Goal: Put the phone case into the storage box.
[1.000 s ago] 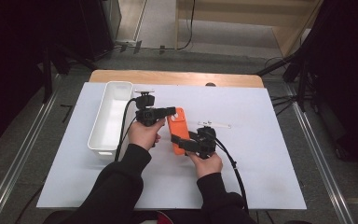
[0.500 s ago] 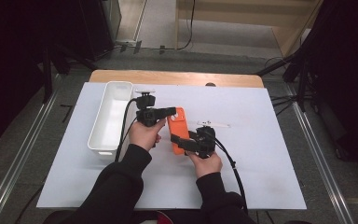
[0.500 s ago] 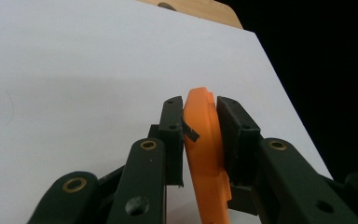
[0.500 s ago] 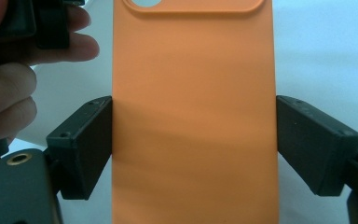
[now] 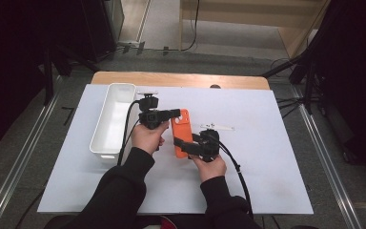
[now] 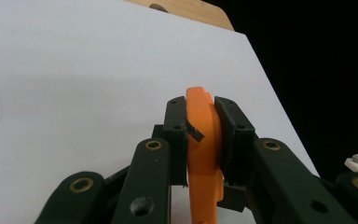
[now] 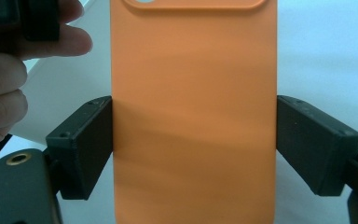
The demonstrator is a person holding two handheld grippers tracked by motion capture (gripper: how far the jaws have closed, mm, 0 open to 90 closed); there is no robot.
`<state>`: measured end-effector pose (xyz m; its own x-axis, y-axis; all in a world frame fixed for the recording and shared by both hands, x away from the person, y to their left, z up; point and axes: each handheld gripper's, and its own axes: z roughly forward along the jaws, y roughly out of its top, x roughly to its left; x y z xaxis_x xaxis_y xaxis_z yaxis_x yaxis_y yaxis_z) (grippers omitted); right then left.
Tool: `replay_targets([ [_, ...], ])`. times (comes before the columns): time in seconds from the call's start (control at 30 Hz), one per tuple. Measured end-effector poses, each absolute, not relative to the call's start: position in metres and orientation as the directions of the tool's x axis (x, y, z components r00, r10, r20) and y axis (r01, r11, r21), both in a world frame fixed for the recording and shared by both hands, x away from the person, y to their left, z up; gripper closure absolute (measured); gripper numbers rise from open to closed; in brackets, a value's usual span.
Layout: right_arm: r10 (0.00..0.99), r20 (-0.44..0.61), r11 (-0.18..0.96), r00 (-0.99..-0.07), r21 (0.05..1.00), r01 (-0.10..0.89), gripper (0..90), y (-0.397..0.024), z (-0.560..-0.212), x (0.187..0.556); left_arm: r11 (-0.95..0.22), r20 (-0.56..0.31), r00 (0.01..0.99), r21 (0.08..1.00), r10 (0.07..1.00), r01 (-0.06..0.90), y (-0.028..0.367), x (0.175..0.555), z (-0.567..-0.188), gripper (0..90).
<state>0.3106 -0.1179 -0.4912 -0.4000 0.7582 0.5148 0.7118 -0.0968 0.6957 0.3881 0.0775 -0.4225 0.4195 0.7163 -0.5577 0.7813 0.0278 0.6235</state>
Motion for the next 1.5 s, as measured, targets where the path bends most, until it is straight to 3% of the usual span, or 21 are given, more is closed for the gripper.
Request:
replay_targets([
  [1.0, 0.758, 0.511, -0.074, -0.405, 0.685, 0.725, 11.1, -0.116, -0.484, 0.312, 0.025, -0.558, 0.442, 0.64, 0.702, 0.768, 0.079, 0.386, -0.413, 76.7],
  [1.5, 0.723, 0.475, 0.057, -0.502, 0.684, 0.728, 11.7, -0.122, -0.466, 0.314, -0.059, -0.49, 0.515, 0.682, 0.704, 0.729, 0.081, 0.386, -0.4, 76.5],
])
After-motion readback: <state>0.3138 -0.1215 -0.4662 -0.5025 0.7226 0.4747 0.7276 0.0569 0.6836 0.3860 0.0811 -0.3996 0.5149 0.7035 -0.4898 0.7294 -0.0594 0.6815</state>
